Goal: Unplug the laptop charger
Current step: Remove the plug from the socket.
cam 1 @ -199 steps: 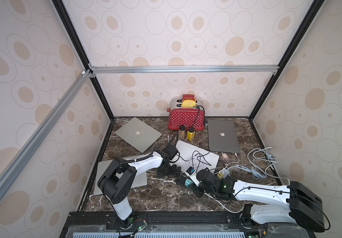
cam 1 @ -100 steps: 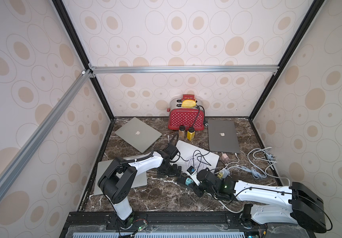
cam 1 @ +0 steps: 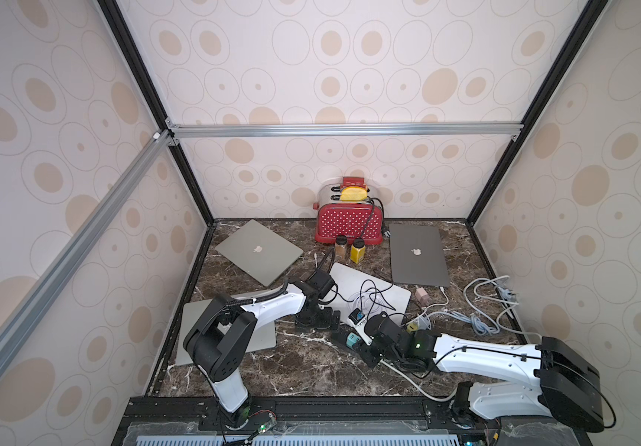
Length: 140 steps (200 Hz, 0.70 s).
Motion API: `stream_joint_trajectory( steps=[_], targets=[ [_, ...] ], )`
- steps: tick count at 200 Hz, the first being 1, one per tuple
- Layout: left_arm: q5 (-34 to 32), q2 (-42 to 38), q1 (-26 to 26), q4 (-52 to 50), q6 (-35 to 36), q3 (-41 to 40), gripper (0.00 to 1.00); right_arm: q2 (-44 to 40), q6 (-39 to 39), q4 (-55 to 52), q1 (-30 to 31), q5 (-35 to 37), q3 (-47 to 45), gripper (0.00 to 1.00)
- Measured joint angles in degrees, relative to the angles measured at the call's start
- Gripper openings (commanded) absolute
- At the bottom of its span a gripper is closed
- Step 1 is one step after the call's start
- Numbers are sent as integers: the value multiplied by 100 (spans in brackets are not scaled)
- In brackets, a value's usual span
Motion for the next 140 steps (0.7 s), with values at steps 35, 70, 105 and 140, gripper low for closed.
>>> stream_joint_trajectory(
  steps=[35,70,105,140],
  targets=[
    [-33,0,-9,83,-15,13,99,20,203,-481,-11,92,350,0],
    [-66,20,-22,98,-17,48,99,20,407,-592,-31,96,450,0],
    [-68,35,-33,105,-17,63,99,17,490,-608,-35,116,450,0],
    [-66,90,-39,94,-17,125,99,17,745,-608,-136,11,439,0]
  ],
)
